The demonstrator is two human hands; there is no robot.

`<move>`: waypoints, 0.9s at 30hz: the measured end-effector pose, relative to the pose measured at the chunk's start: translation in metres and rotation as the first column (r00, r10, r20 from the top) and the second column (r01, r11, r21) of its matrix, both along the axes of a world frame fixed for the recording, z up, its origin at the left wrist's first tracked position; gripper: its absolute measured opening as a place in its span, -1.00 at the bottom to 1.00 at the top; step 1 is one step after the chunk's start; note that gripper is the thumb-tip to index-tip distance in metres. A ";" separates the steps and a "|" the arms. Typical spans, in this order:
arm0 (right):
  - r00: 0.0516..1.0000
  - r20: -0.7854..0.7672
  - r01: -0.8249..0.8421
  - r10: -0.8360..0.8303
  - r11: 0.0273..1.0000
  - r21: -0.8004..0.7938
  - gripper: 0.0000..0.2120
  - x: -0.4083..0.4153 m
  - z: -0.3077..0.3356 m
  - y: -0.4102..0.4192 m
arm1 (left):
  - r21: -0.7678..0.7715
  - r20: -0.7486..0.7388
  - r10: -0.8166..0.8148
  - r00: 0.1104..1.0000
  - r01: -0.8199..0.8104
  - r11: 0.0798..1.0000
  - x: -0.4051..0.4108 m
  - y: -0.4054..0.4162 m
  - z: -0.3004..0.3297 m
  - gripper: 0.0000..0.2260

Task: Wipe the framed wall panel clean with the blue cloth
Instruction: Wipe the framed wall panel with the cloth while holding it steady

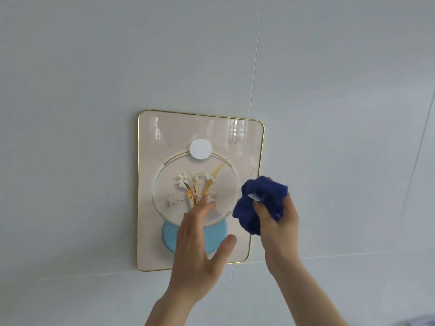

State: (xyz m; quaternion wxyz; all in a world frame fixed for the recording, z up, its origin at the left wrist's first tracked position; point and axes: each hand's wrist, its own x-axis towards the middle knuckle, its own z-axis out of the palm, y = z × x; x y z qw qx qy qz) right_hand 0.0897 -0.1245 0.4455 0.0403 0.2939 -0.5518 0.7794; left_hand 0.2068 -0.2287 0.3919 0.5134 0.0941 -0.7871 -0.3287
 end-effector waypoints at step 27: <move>0.342 -0.808 0.558 -0.479 0.796 -0.236 -0.72 -0.118 0.000 -0.090 | -0.677 -0.180 0.699 0.692 -0.603 0.422 -0.107 -0.096 0.060 -0.38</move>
